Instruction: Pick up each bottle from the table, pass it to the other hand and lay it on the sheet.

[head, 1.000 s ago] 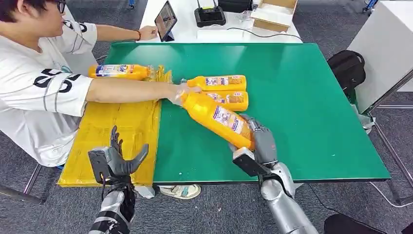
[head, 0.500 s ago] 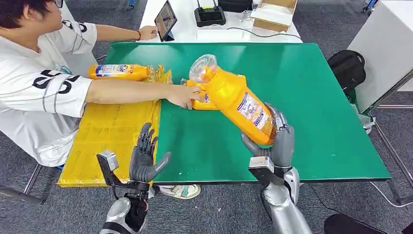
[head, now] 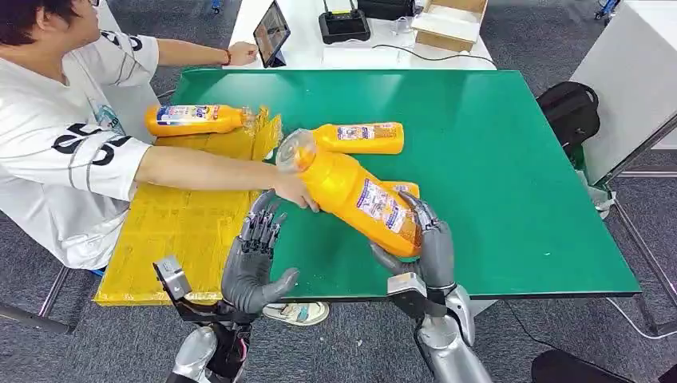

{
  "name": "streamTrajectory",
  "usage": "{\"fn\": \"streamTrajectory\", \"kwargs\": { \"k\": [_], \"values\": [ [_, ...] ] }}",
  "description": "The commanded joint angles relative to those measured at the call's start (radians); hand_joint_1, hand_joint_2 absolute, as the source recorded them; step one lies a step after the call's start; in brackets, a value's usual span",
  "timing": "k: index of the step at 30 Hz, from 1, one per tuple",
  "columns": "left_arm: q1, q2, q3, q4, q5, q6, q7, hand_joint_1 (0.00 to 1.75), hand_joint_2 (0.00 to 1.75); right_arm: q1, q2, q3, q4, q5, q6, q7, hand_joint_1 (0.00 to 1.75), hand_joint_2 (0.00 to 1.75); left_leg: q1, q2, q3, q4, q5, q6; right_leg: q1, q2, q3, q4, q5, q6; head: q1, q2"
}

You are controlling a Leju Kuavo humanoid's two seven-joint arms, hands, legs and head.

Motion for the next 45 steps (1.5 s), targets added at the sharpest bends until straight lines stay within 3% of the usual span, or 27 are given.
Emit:
{"fn": "streamTrajectory", "kwargs": {
  "k": [1, 17, 34, 45],
  "values": [
    [-0.027, 0.040, -0.047, 0.052, -0.024, 0.002, 0.007, 0.00, 1.75, -0.037, 0.020, 0.097, 0.146, 0.042, 0.038, 0.021, 1.75, 1.75, 0.001, 0.003, 0.008, -0.002, -0.002, 0.001, 0.002, 0.002, 0.007, -0.002, -0.001, -0.004, 0.000, 0.000],
    [-0.067, 0.017, -0.044, 0.166, -0.128, 0.092, 0.045, 0.00, 1.75, -0.057, 0.042, 0.264, 0.272, 0.112, 0.091, 0.056, 1.75, 1.75, 0.001, 0.002, 0.004, -0.002, -0.001, 0.000, 0.001, 0.001, 0.003, -0.002, 0.000, -0.002, 0.000, 0.000],
    [-0.055, -0.015, 0.012, 0.143, 0.145, -0.070, 0.126, 0.00, 1.75, -0.077, 0.017, 0.313, 0.424, 0.155, 0.170, 0.088, 1.75, 1.75, 0.001, -0.001, 0.004, -0.001, -0.001, 0.001, 0.001, -0.002, 0.004, -0.002, -0.001, -0.003, 0.000, 0.000],
    [-0.056, -0.015, 0.012, 0.142, 0.148, -0.071, 0.127, 0.00, 1.75, -0.077, 0.018, 0.313, 0.425, 0.155, 0.171, 0.089, 1.75, 1.75, 0.001, -0.001, 0.006, -0.001, -0.002, 0.001, 0.001, -0.003, 0.005, -0.002, -0.002, -0.003, 0.000, 0.000]
  ]
}}
